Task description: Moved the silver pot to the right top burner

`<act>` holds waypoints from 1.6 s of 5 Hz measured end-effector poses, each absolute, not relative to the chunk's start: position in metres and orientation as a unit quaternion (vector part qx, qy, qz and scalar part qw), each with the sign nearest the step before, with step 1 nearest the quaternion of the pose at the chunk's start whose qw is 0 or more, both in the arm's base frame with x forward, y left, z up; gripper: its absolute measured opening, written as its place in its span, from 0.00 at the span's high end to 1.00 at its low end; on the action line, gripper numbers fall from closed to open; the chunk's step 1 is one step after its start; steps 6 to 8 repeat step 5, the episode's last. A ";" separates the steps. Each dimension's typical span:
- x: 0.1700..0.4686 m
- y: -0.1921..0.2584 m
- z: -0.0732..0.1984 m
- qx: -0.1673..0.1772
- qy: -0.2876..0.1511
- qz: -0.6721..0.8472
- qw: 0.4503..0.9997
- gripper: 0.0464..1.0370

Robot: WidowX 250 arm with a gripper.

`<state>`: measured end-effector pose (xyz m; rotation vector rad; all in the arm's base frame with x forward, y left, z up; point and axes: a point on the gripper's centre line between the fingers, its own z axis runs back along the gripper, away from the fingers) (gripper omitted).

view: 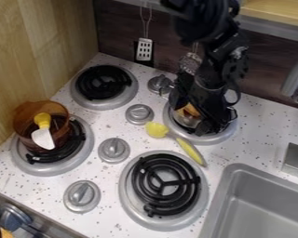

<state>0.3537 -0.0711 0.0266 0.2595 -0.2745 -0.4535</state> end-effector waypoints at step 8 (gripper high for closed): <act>0.330 0.051 0.057 0.090 -0.108 -0.219 0.966 0.04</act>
